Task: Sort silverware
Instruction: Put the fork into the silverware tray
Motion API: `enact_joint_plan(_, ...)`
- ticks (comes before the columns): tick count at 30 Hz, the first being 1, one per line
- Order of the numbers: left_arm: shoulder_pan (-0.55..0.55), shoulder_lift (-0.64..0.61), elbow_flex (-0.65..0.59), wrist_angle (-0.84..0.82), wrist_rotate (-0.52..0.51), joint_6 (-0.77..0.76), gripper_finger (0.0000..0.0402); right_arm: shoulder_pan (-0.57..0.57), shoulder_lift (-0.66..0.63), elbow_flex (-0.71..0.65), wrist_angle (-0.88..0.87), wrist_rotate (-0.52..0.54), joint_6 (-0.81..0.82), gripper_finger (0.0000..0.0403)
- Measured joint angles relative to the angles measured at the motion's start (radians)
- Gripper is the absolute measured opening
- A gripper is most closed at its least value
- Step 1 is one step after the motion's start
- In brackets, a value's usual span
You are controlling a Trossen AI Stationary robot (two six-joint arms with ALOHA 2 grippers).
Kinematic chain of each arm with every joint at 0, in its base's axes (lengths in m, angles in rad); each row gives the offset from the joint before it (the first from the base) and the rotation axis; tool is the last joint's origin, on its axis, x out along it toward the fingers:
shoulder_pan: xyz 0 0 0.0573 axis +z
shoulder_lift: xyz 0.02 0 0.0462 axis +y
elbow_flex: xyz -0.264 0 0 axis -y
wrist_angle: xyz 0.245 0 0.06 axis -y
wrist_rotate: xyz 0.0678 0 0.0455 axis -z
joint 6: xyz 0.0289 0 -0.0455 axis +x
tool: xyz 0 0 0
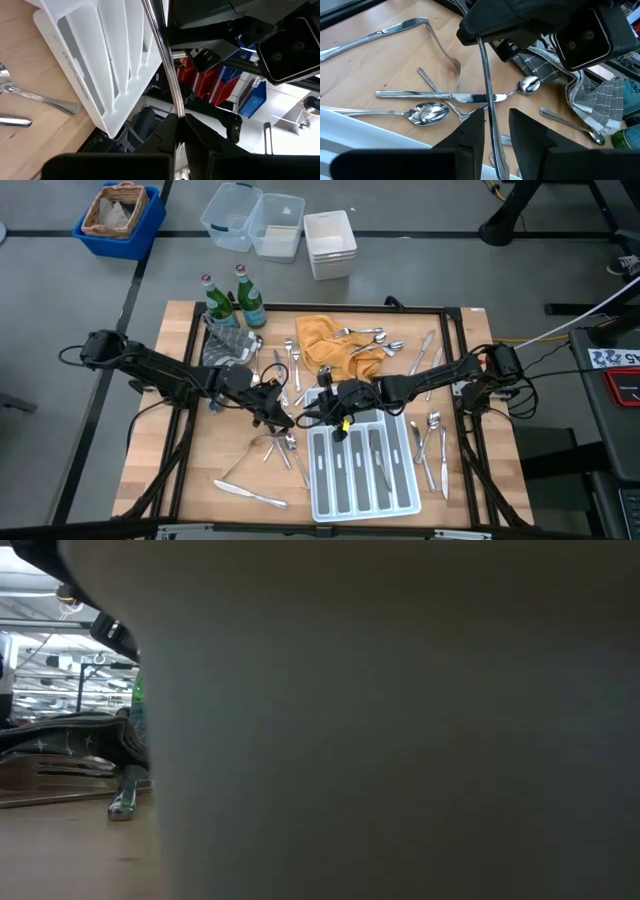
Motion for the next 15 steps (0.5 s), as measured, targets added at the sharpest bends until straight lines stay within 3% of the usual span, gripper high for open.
enact_joint_plan(7,0.000,0.000,0.000,0.039,-0.006,-0.033,0.0014,0.000,0.000,0.000,0.001,0.005,-0.003,0.0092)
enact_joint_plan(15,0.000,0.000,0.000,0.092,-0.033,-0.044,0.0014,0.000,0.000,0.000,0.001,0.080,-0.006,0.0092)
